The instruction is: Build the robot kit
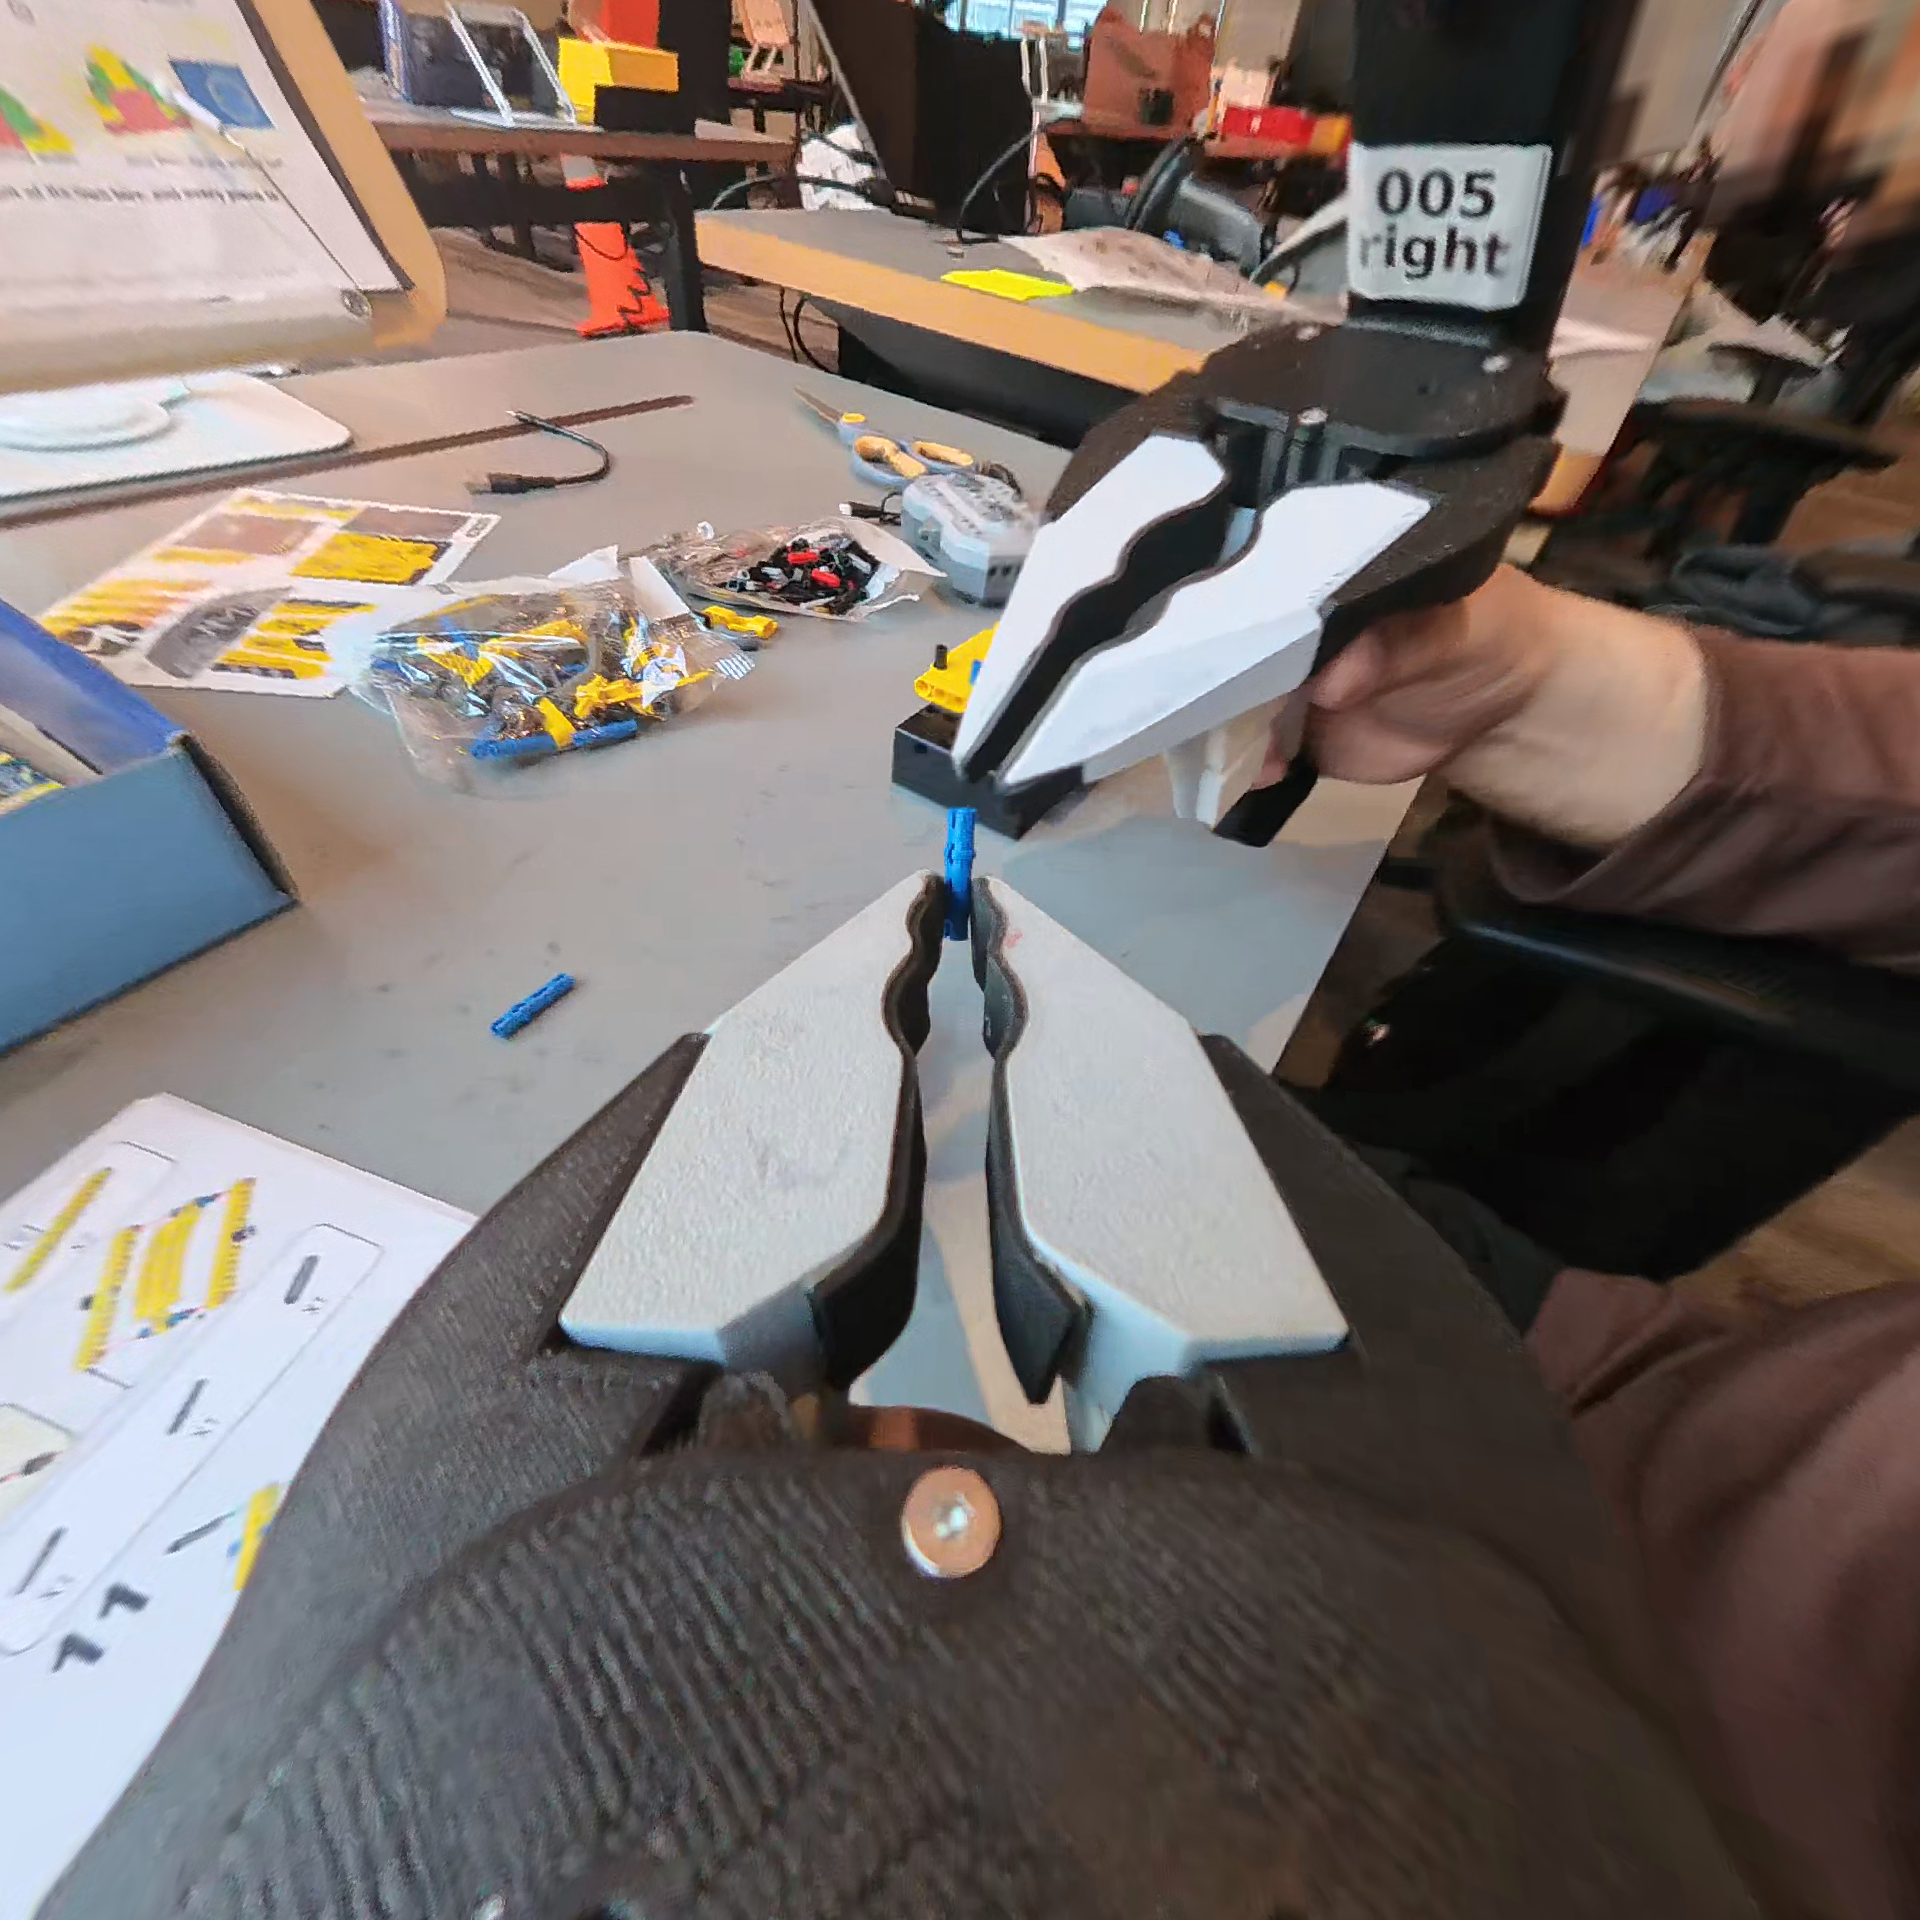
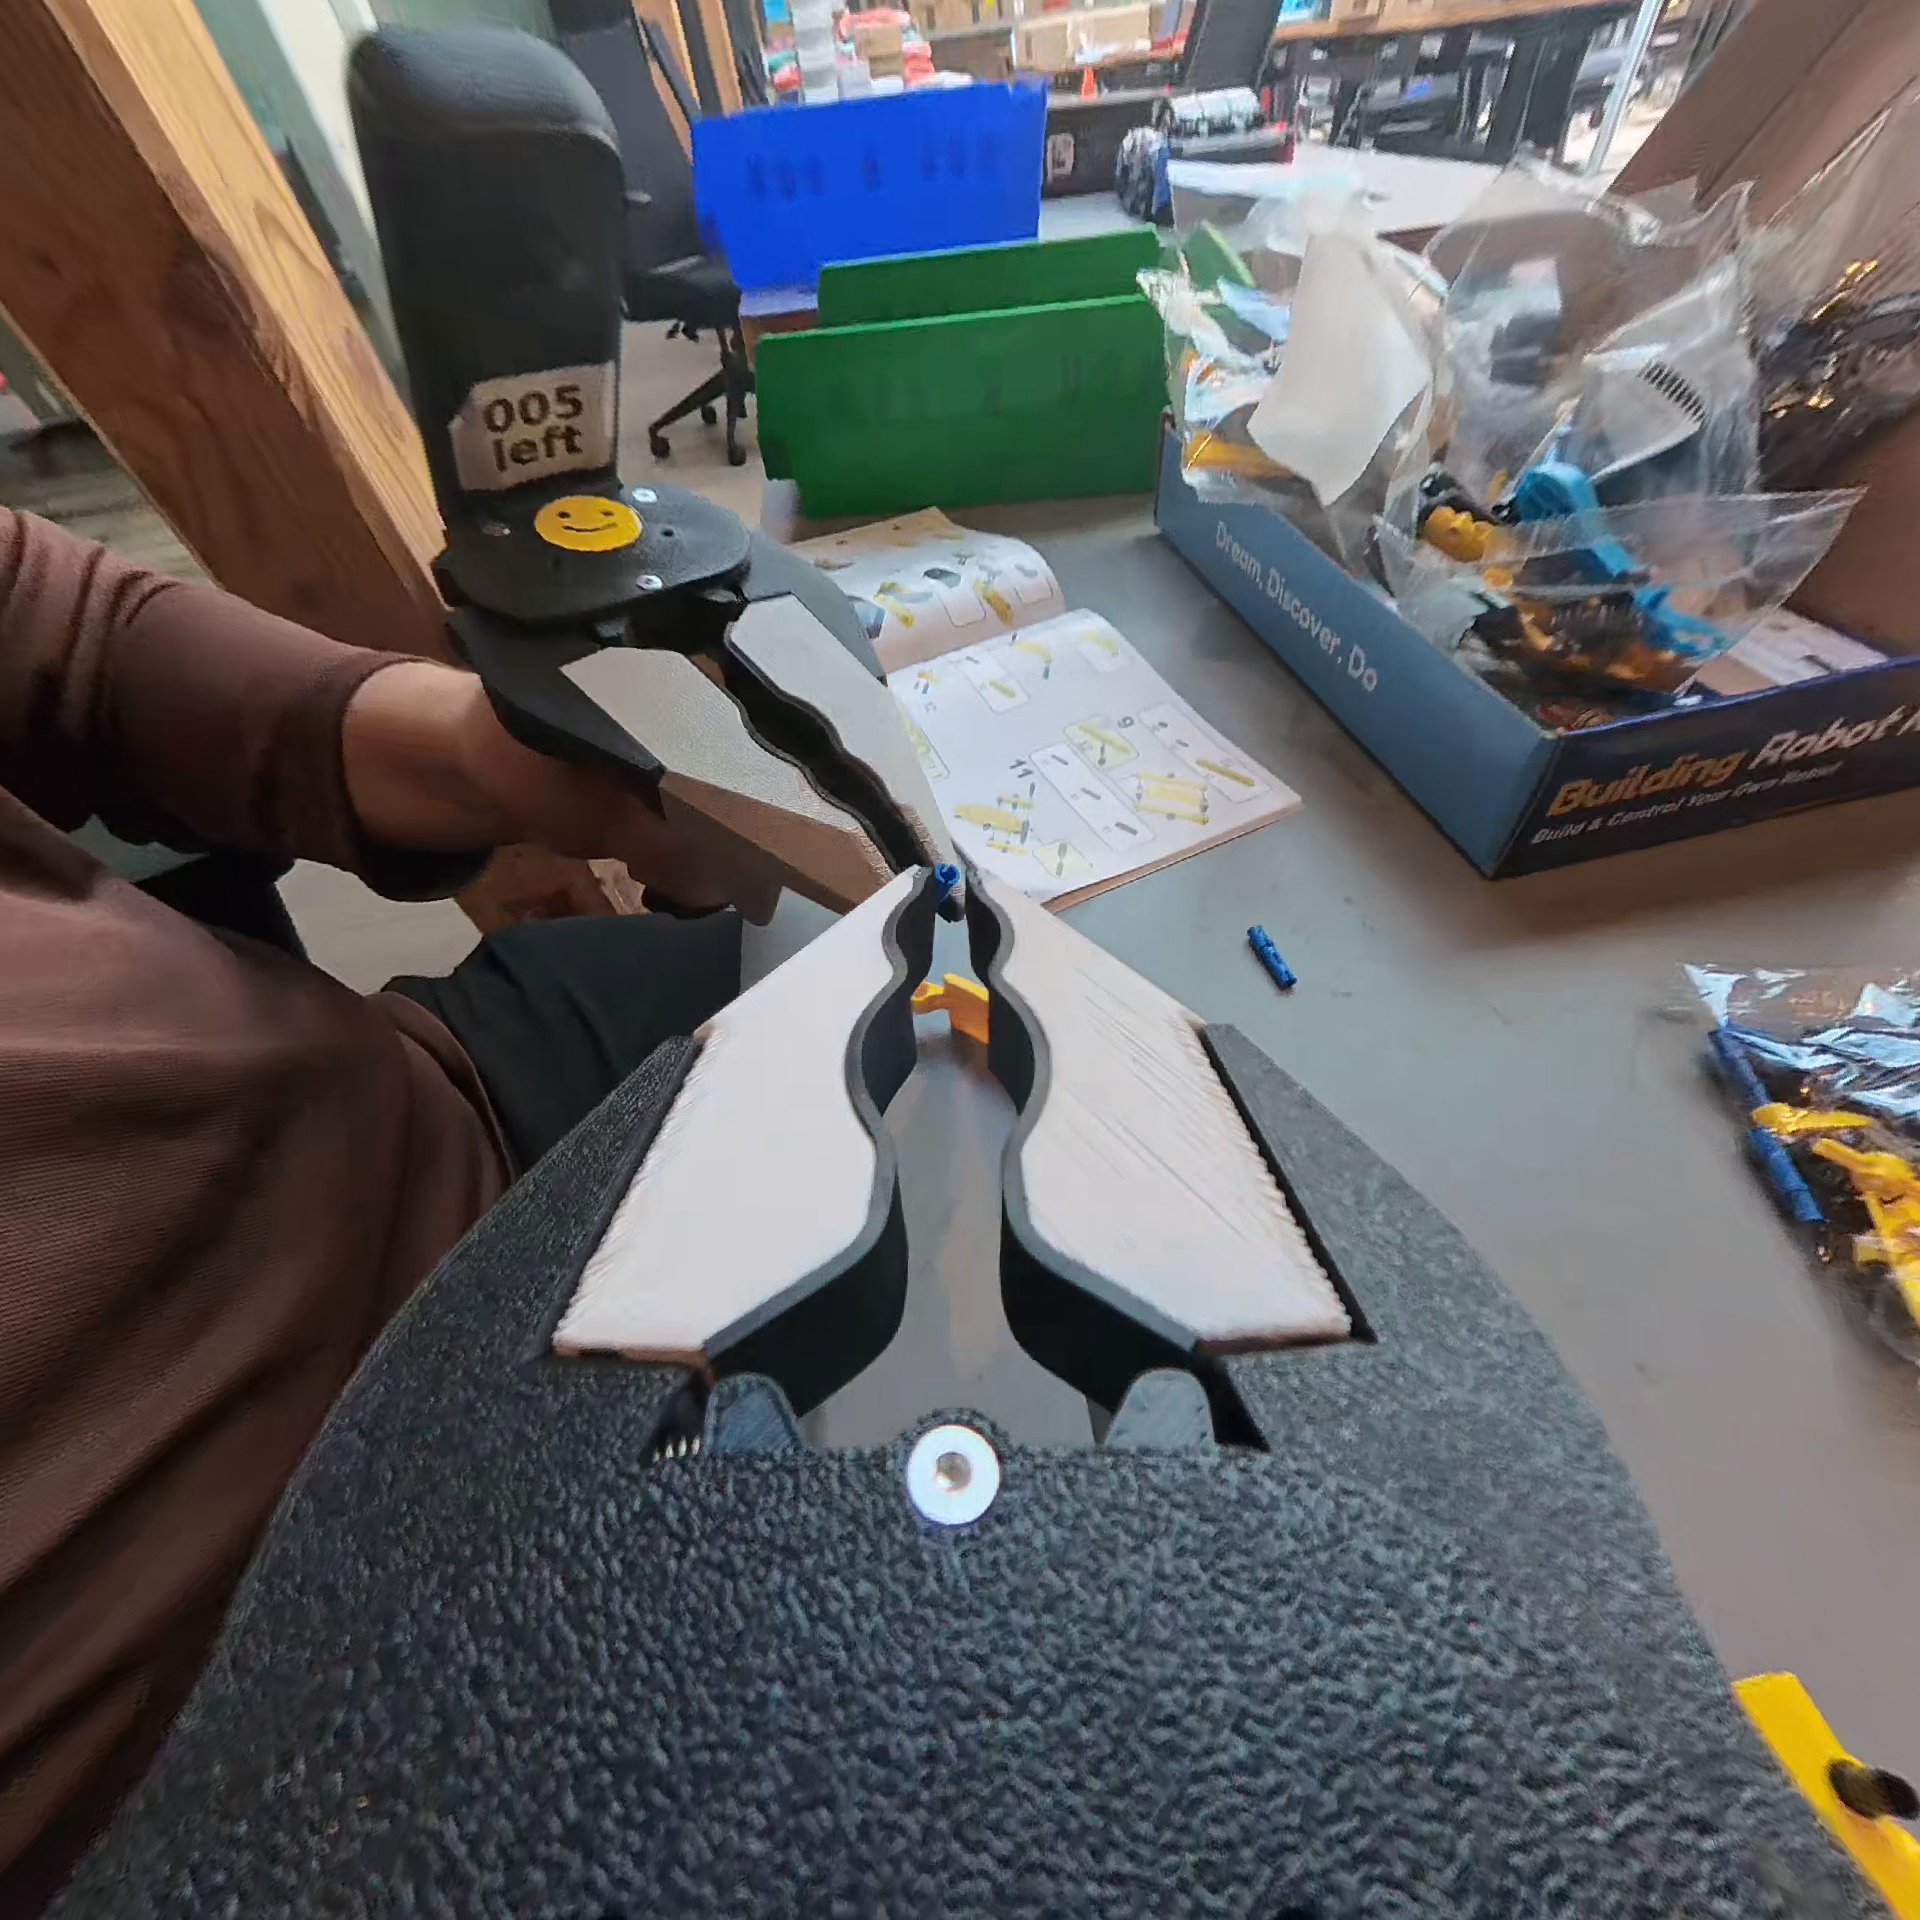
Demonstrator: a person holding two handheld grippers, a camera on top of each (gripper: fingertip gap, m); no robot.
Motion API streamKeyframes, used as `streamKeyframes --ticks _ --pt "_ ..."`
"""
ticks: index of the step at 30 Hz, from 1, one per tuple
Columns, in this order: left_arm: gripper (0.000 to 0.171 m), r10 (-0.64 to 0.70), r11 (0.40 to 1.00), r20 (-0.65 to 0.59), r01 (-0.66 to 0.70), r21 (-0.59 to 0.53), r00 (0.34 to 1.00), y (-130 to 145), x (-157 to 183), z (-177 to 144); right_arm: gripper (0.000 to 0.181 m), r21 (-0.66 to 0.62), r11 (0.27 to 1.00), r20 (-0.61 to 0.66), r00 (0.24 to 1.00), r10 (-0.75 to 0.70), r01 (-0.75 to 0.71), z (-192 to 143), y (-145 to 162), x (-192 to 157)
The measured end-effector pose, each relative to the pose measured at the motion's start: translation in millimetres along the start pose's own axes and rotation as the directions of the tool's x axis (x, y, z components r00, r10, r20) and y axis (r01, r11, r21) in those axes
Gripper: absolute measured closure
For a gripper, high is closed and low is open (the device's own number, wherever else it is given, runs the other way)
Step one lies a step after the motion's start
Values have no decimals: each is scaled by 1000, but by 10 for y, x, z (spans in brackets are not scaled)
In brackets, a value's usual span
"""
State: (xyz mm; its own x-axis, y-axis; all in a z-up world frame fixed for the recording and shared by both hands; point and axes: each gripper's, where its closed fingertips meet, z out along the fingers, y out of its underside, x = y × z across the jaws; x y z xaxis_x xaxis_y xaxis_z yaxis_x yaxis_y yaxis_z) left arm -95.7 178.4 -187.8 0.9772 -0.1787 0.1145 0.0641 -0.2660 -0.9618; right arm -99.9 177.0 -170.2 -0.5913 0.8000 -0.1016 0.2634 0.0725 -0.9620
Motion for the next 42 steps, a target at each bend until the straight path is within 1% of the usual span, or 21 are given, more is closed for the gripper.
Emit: streamKeyframes --ticks 2,10,15,17,19,22,26,29,30,31,32,33,36,39,42 --pt "170 -16 1000 -2 16 6 1000 5 -22 -9 177 12 1000 -2 1000 9 -9 -26 -30 16" --pt "170 99 995 11 -100 4 995 1 56 9 178 -14 1000 28 1000 12 -11 0 21 -37" --pt "170 101 995 7 -101 11 995 -7 63 6 177 -8 1000 44 999 26 -25 -8 17 -46" --pt "170 107 994 11 -107 13 994 -11 60 4 170 -2 999 47 998 33 -33 -9 16 -42" --pt "170 101 995 9 -101 18 995 -18 58 3 169 -4 999 68 997 43 -43 -7 20 -68" --pt "170 97 995 1 -97 23 995 -19 71 7 175 -3 1000 58 998 22 -21 16 25 -76" --pt "170 100 995 -1 -100 11 995 4 87 29 177 -21 1000 42 999 -8 9 51 47 -84" --pt "170 68 998 3 -68 -10 998 29 49 38 177 -52 999 18 1000 -9 10 57 81 -41" --pt "169 60 997 8 -59 -41 998 65 18 44 178 -64 998 -6 1000 -15 15 57 94 -7" --pt "165 68 993 30 -65 -95 997 131 -50 49 178 -81 996 -38 999 -22 19 54 113 46" --pt "153 88 987 61 -78 -139 994 186 -130 47 178 -100 995 -65 998 -26 19 47 137 96" --pt "147 108 979 73 -93 -180 991 239 -181 44 178 -120 993 -89 996 -25 14 40 169 146" --pt "147 142 957 75 -117 -265 987 356 -253 59 178 -199 980 -141 990 -30 1 47 326 250" --pt "147 135 932 48 -110 -346 990 497 -275 114 178 -265 964 -163 985 -60 15 85 458 283" --pt "149 115 909 23 -96 -405 993 625 -282 169 178 -296 955 -171 982 -85 31 108 526 288"
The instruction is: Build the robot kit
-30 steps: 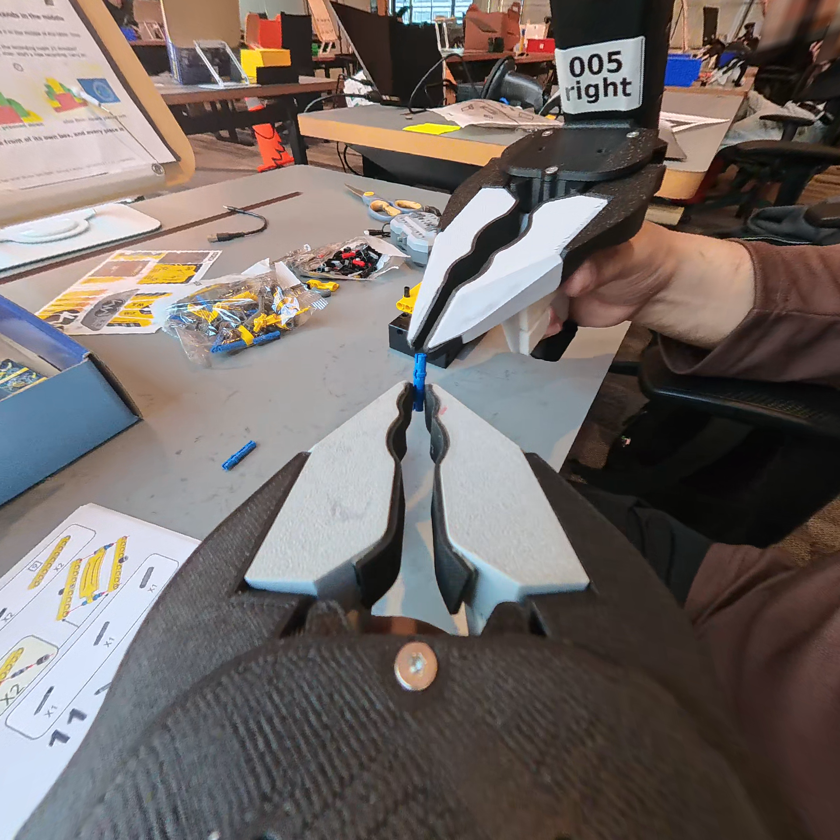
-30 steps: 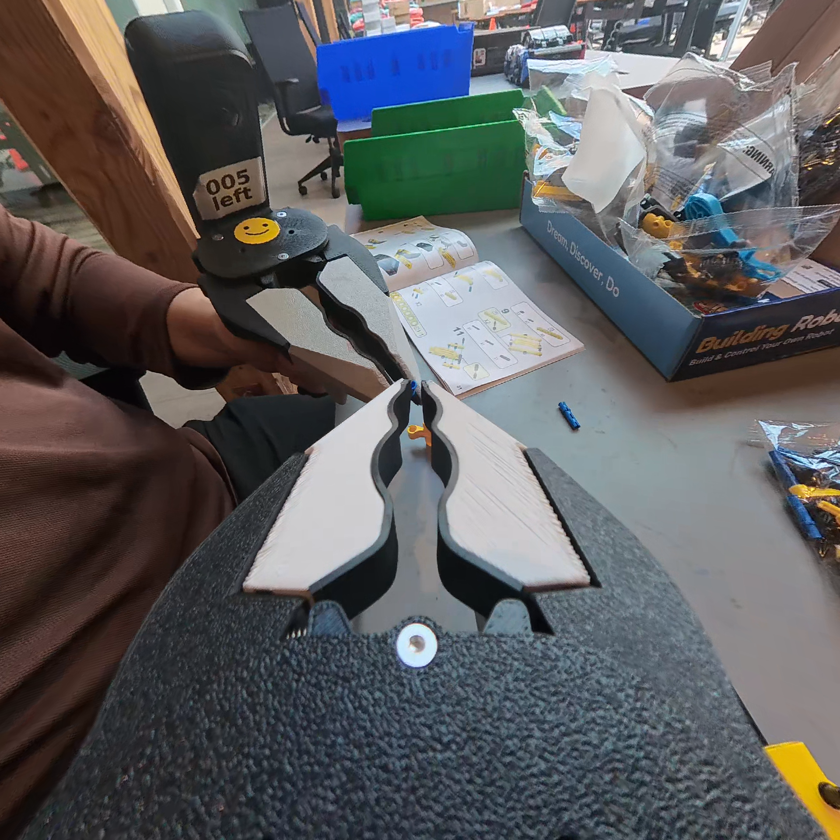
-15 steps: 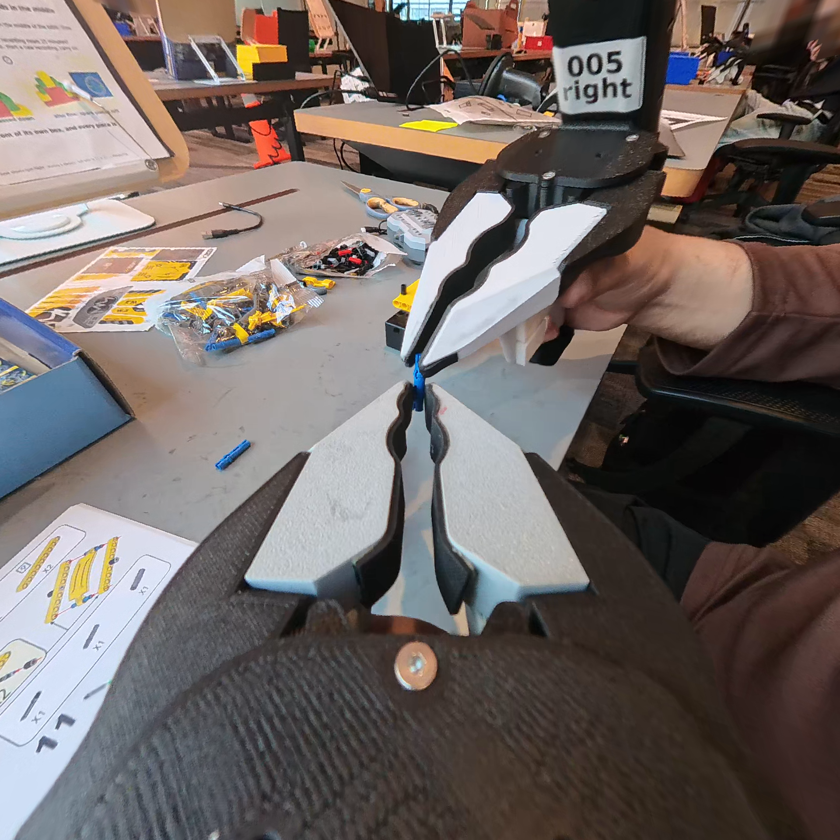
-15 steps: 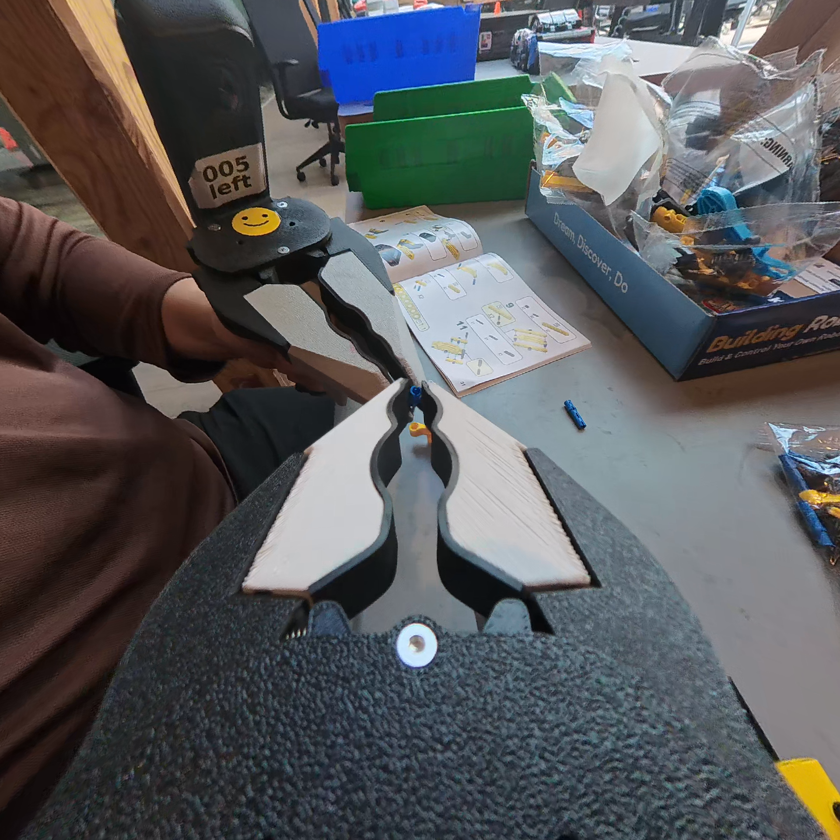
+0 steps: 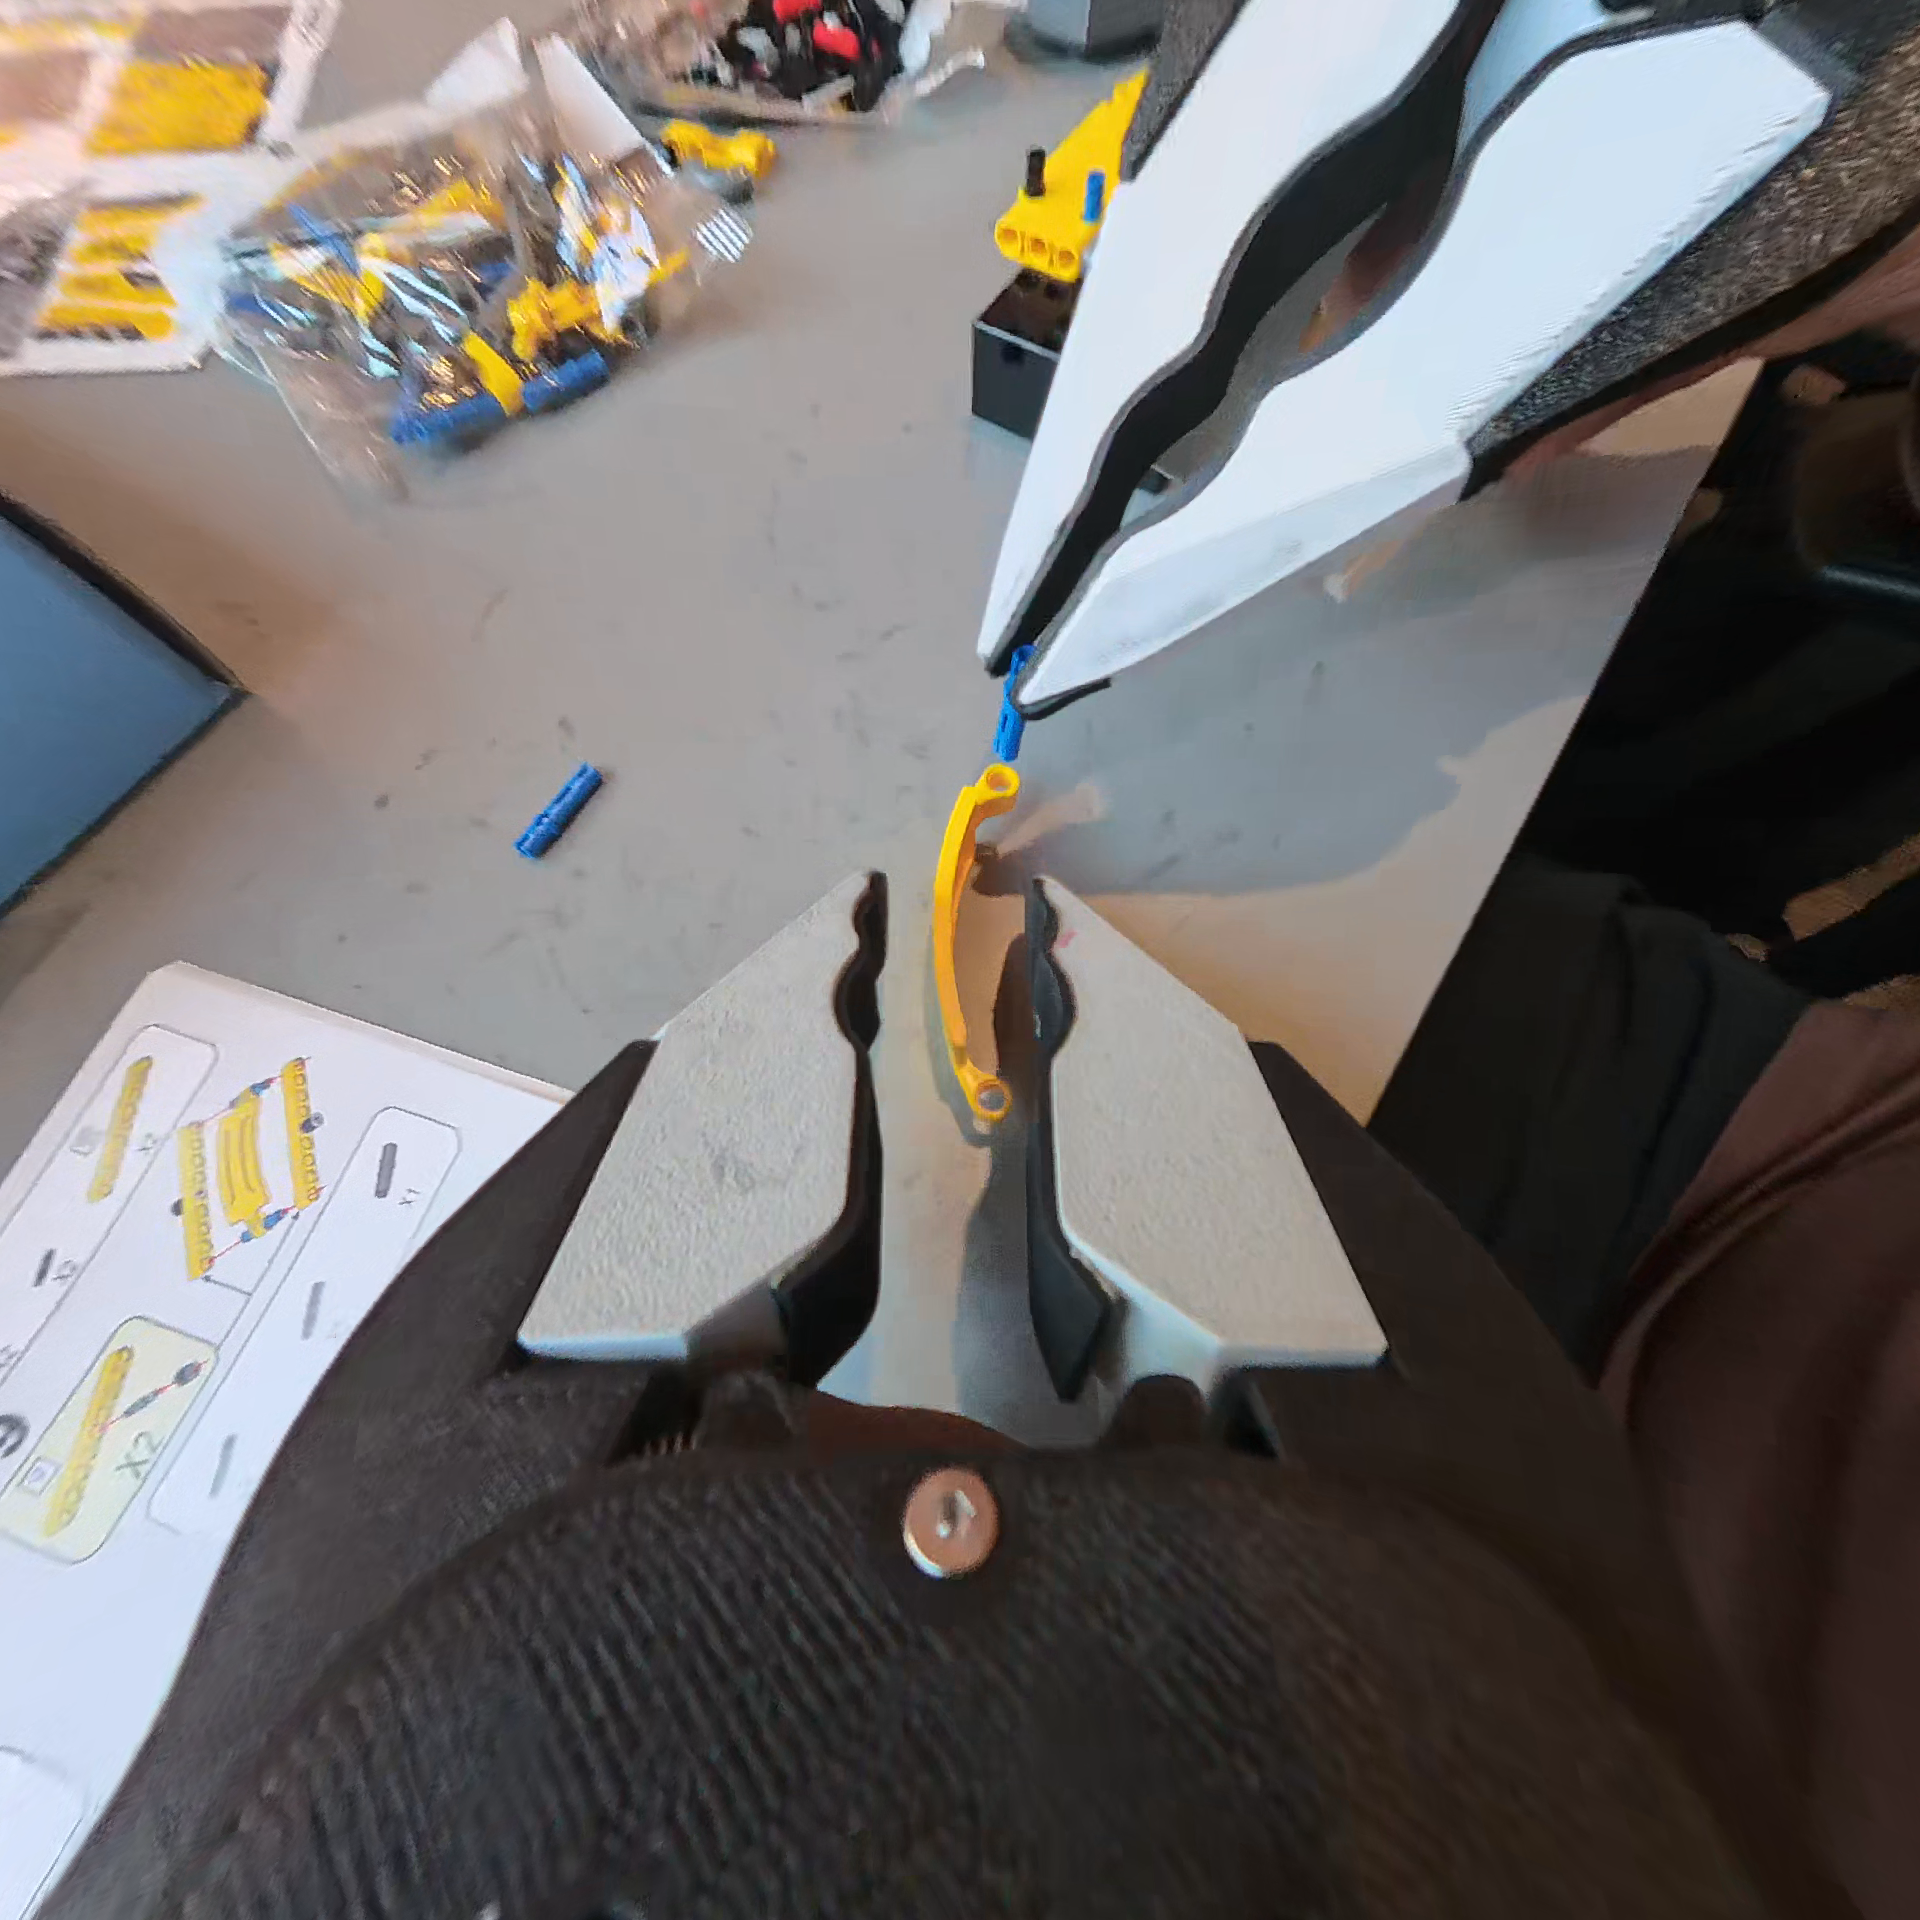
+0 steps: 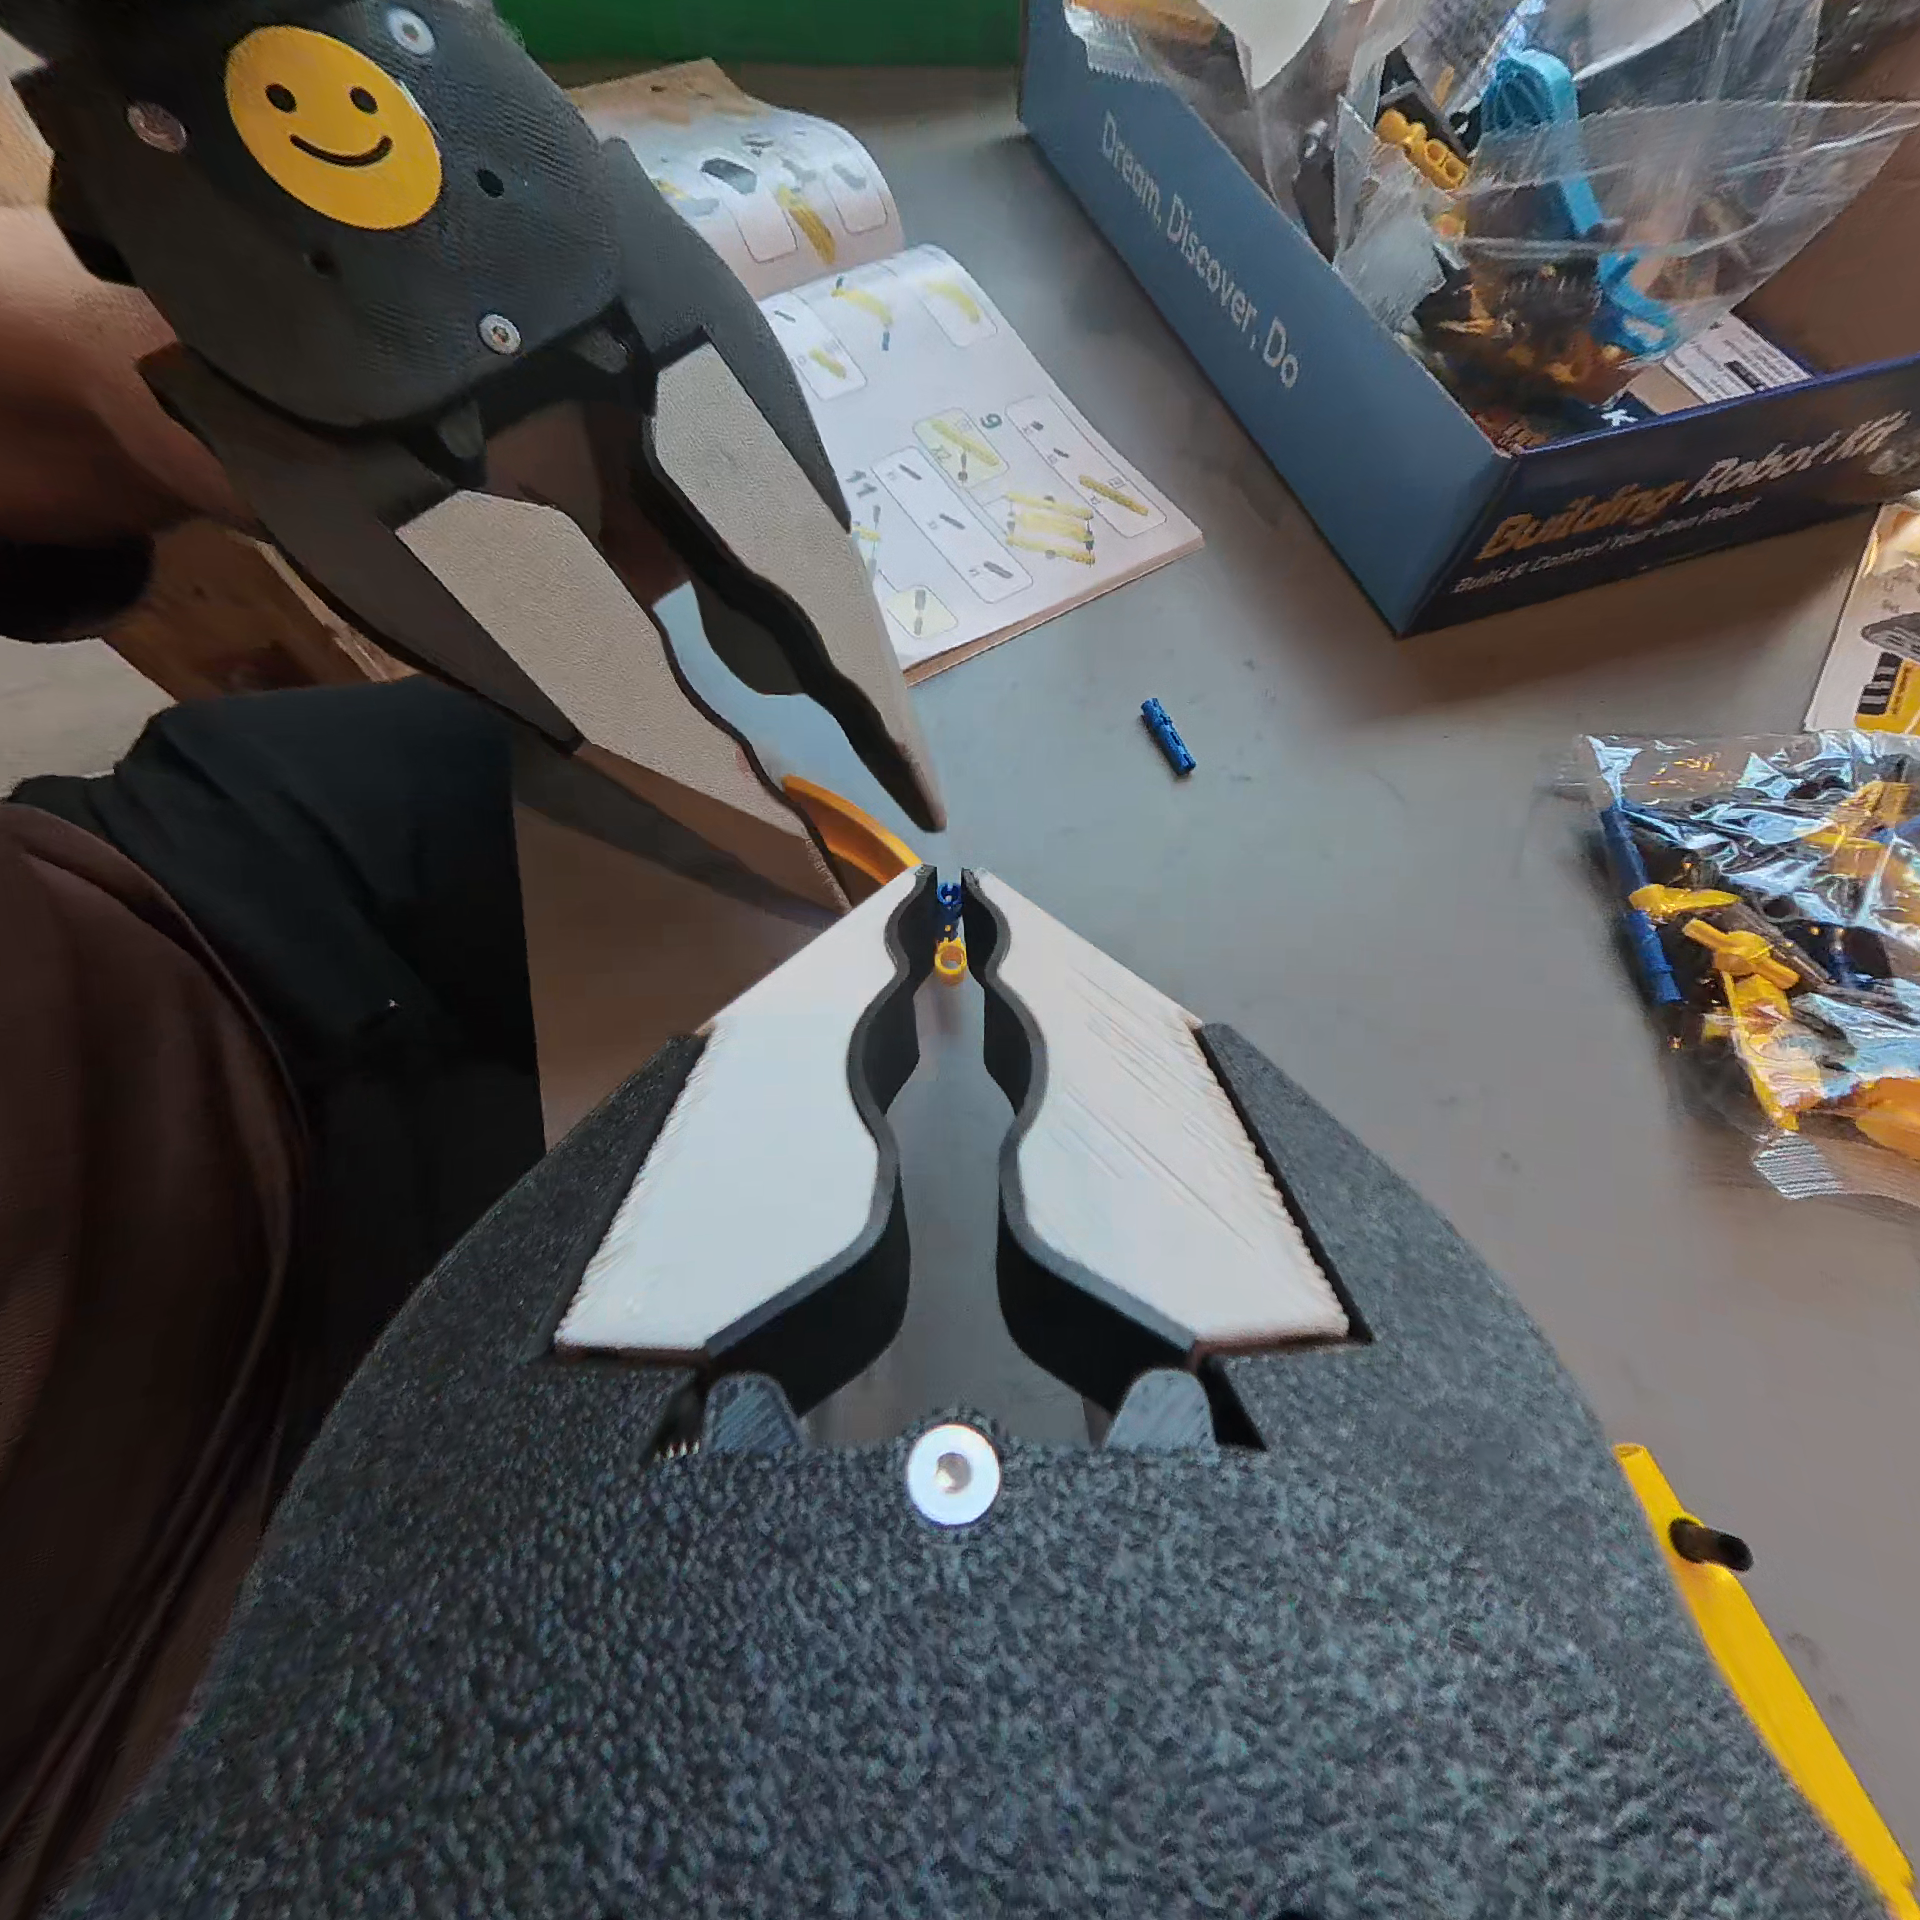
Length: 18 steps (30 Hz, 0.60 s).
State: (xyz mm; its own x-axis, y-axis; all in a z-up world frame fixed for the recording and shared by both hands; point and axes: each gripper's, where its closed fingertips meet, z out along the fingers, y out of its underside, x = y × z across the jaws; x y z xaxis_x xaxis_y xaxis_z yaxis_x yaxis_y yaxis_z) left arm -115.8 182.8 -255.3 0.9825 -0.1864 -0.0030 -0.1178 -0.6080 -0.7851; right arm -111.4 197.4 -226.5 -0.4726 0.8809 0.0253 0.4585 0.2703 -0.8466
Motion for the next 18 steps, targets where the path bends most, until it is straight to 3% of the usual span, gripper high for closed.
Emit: streamKeyframes --ticks 4,18 --pt "171 20 998 -5 -21 -55 1000 52 -10 76 178 -15 1000 -11 1000 7 -7 19 52 15" --pt "171 16 998 -28 -18 -54 999 54 -14 84 178 -33 999 -33 999 -26 25 50 111 3"
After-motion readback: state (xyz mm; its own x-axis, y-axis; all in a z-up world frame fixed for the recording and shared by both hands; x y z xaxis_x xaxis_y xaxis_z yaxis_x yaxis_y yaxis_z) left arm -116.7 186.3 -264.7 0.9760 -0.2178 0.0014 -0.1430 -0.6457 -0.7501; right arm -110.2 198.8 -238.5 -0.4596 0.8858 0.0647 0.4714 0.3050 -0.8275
